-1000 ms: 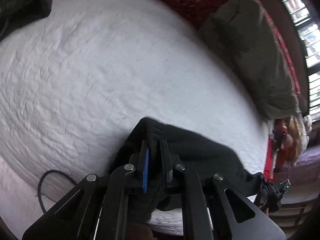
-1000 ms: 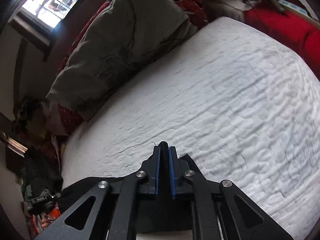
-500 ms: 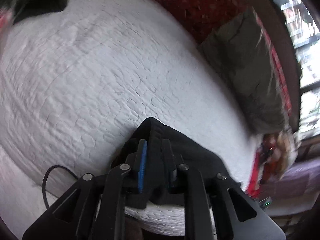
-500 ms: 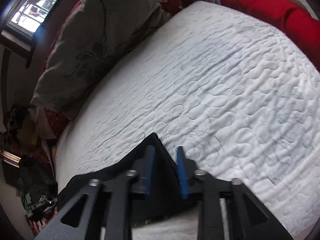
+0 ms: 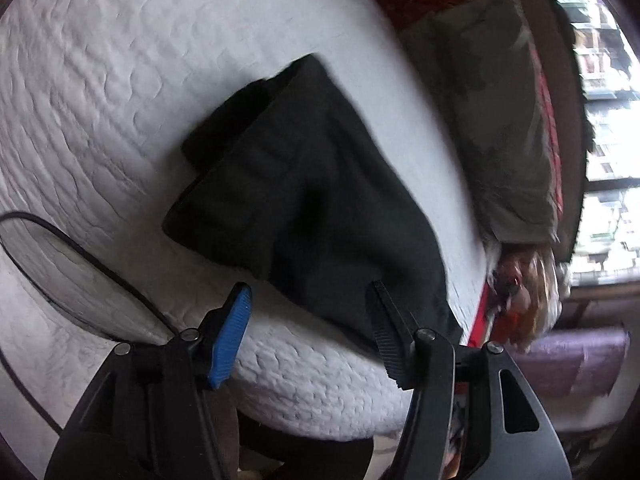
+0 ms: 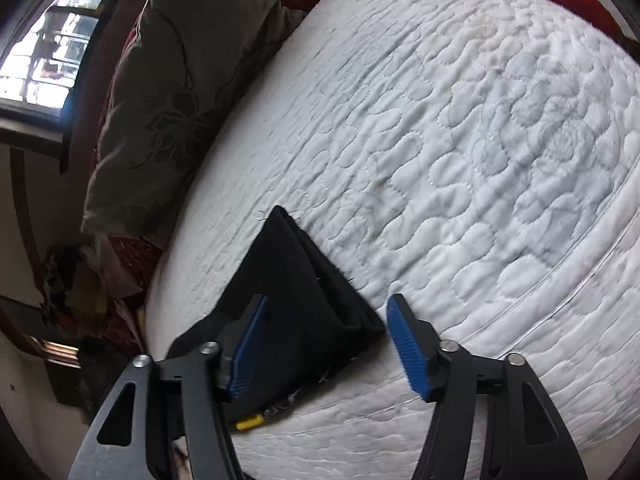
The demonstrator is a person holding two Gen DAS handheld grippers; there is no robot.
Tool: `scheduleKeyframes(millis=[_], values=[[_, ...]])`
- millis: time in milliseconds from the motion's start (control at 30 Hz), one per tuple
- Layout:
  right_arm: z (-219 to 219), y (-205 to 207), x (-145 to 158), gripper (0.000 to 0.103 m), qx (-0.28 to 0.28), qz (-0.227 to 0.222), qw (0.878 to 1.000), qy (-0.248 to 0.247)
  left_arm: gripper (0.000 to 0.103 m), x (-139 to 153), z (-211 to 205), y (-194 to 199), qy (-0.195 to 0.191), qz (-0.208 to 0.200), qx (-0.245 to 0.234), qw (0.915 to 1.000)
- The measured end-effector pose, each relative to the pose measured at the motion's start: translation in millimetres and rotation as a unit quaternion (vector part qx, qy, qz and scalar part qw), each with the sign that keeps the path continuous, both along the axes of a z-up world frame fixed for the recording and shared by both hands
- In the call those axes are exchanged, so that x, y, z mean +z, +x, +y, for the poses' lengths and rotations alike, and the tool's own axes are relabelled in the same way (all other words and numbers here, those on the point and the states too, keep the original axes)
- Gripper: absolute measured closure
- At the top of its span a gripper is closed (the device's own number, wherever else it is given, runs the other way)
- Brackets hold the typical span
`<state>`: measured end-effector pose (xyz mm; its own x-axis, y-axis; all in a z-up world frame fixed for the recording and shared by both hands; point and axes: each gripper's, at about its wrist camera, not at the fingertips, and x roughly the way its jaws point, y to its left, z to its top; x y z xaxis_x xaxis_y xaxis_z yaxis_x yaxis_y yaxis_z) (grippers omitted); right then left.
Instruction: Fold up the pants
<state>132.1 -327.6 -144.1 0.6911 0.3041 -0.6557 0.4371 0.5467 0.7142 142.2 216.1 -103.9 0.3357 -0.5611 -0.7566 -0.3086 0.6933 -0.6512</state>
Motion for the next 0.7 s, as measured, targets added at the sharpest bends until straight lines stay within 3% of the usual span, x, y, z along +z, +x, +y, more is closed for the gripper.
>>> scheduleKeyframes(millis=[67,133,200,233,267,300,333,367,433,500,533,633,700], values=[[0.9,-5.4,-3.5,0.035,0.006,0.001,1.0,0.01,0.046,-7.9,-0.1,4.9,0.008,0.013,0.016,0.9998],[7.9,-5.6,-1.6,0.035,0.018,0.003,1.0,-0.012,0.048,-10.7,2.1,3.8,0.01,0.017,0.025,0.9995],[14.1,-4.8,1.7,0.035,0.03,0.005,0.999,-0.039,0.065,-7.0,2.0,5.5,0.024,0.015,0.031,0.9991],[17.5,-3.2,3.4,0.04,0.033,0.005,0.998,-0.052,0.082,-3.8,2.9,7.2,0.028,0.011,0.03,0.9991],[21.8,-2.1,6.2,0.054,0.037,0.006,0.996,-0.076,0.089,0.0,3.8,8.5,0.022,0.008,0.028,0.9993],[25.2,-0.1,6.7,0.064,0.041,0.01,0.995,-0.09,0.089,4.2,5.4,8.2,0.017,0.007,0.029,0.9994],[27.8,1.9,6.5,0.088,0.047,0.018,0.994,-0.097,0.091,7.7,8.9,6.5,0.022,0.005,0.029,0.9993],[27.8,0.6,6.3,0.091,0.048,0.022,0.995,-0.09,0.091,8.8,11.4,5.9,0.031,0.003,0.026,0.9992],[23.9,-8.8,11.5,0.091,0.035,-0.001,0.997,-0.065,0.091,-2.3,16.9,10.4,0.053,0.013,0.021,0.9983],[18.6,-20.3,11.2,0.092,0.028,-0.009,0.997,-0.066,0.091,-21.7,22.0,10.2,0.025,0.037,0.038,0.9983],[15.4,-22.8,3.4,0.091,0.029,0.009,0.997,-0.073,0.091,-24.2,26.8,7.6,0.013,0.039,0.045,0.9982],[10.6,-29.2,-13.3,0.091,0.016,0.023,0.998,-0.051,0.091,-21.0,30.9,3.8,0.005,0.04,0.04,0.9984],[9.8,-34.3,-13.0,0.083,0.008,0.013,0.999,-0.035,0.091,-13.8,28.9,-4.1,0.012,0.037,0.031,0.9987]])
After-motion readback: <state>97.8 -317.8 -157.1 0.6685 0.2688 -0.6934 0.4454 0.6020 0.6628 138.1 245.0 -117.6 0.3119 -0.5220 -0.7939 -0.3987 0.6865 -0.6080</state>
